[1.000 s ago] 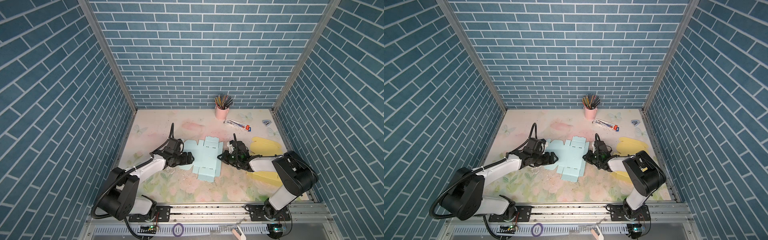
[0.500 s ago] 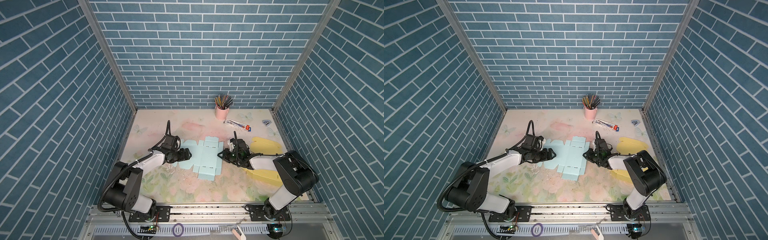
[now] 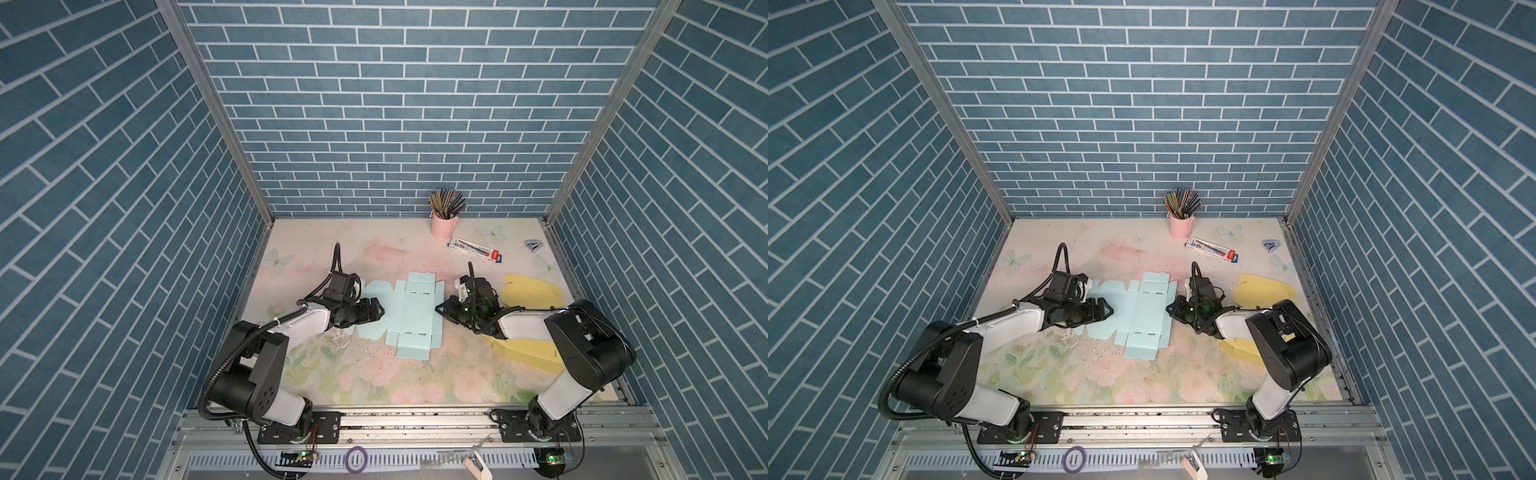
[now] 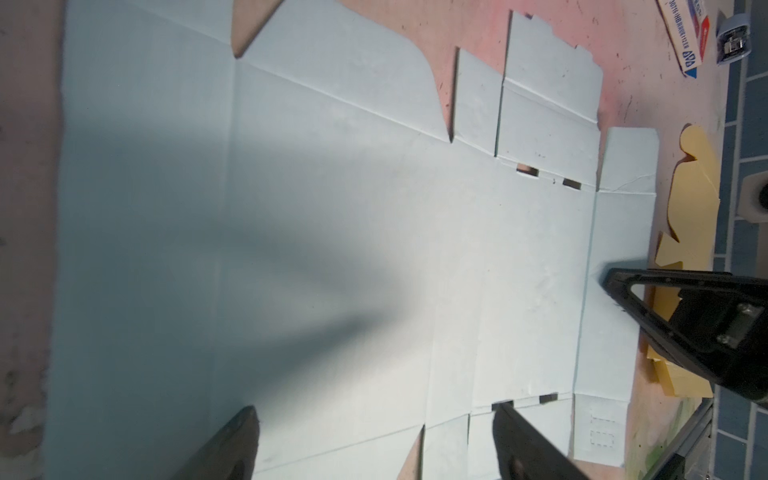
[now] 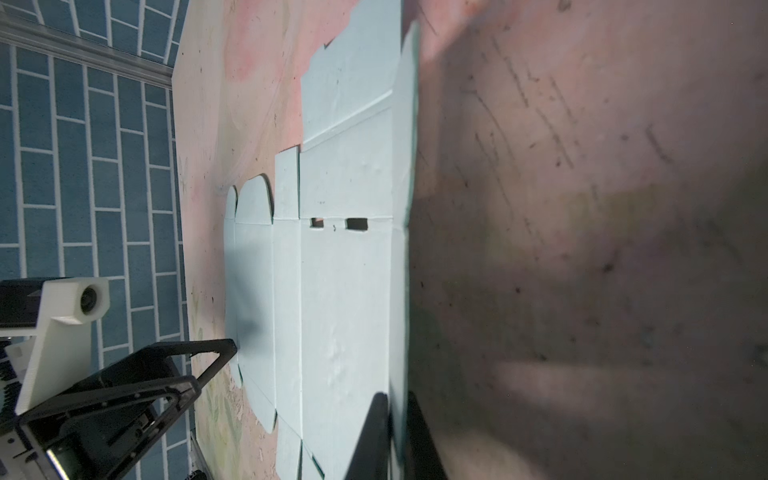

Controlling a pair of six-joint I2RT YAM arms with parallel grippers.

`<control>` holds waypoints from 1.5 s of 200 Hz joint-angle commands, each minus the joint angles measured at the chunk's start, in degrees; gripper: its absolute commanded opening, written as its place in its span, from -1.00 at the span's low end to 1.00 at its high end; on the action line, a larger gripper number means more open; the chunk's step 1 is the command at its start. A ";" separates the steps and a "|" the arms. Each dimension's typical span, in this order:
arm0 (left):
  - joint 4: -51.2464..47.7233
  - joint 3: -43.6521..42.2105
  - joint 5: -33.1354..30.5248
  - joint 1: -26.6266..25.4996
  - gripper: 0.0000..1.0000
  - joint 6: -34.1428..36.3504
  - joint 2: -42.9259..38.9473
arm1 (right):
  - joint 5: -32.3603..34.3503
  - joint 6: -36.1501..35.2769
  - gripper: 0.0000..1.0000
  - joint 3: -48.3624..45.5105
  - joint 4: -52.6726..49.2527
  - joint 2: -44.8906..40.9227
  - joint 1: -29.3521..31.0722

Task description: Fold the paper box

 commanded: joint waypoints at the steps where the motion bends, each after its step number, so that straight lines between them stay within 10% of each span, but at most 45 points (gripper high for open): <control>1: 0.14 -1.40 0.17 0.22 0.78 -0.32 -0.25 | 0.84 -0.34 -0.90 -0.16 -1.77 -0.03 -0.20; 40: 0.68 -2.77 1.55 0.21 0.74 -0.48 -4.58 | 1.37 -6.96 -1.00 2.70 -10.16 -2.98 -0.24; 161: 1.36 -2.56 7.08 -0.14 -0.63 -4.20 -18.76 | 5.31 -47.39 -0.98 32.68 -56.00 1.93 2.90; 300: 5.29 -8.22 5.51 -0.11 -0.62 -6.03 -17.79 | -6.13 -50.93 -0.69 40.70 -57.71 16.09 -1.37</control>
